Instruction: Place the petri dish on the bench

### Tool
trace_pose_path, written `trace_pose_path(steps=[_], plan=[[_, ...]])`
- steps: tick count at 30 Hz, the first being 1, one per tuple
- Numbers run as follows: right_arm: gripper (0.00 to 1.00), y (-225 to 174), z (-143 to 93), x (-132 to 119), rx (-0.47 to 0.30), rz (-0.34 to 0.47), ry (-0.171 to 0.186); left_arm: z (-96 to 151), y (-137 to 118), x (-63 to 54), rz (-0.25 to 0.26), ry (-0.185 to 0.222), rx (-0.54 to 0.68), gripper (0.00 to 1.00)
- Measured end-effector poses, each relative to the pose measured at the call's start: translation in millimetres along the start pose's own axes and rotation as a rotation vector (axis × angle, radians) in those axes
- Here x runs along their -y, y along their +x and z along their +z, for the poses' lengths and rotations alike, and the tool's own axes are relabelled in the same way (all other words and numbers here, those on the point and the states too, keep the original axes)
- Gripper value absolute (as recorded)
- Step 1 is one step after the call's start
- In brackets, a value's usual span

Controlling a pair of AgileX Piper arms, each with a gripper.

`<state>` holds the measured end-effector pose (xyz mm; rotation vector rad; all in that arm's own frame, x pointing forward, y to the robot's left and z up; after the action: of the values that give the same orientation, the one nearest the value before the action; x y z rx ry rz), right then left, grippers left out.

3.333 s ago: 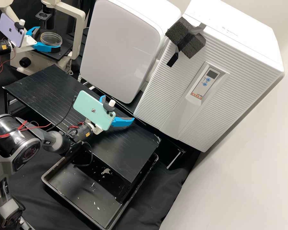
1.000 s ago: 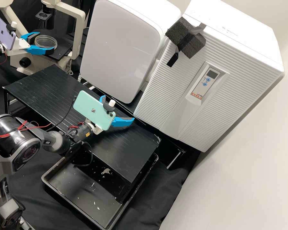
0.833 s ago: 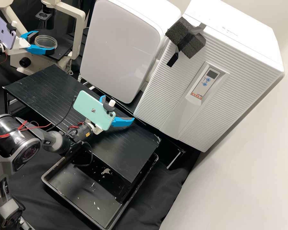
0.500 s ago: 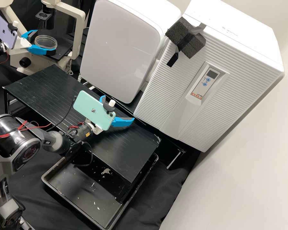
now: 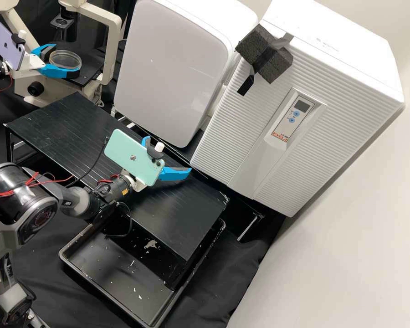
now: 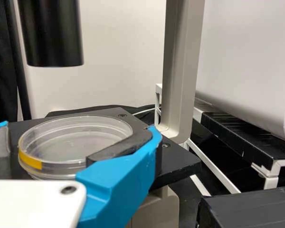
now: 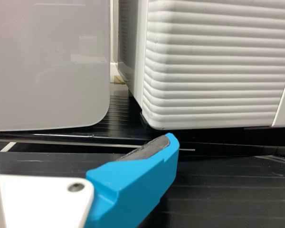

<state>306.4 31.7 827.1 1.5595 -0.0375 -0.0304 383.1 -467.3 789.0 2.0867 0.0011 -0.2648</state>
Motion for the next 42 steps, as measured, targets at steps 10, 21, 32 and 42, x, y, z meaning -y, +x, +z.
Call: trace_pose_path(steps=[10,21,32,42], plan=[[1.00,0.0,0.0,0.0,0.000,0.000,0.000,-0.1,-0.1,0.0,-0.001,-0.011,0.002,0.00],[1.00,0.0,0.0,0.0,0.000,0.000,0.000,-2.3,-0.5,-1.0,0.002,-0.015,0.007,0.00],[1.00,0.0,0.0,0.0,0.000,0.000,0.000,2.9,-9.7,-4.3,-0.009,-0.037,0.033,0.00],[1.00,0.0,0.0,0.0,0.000,0.000,0.000,15.1,-26.4,-27.7,0.025,-0.042,0.078,0.00]])
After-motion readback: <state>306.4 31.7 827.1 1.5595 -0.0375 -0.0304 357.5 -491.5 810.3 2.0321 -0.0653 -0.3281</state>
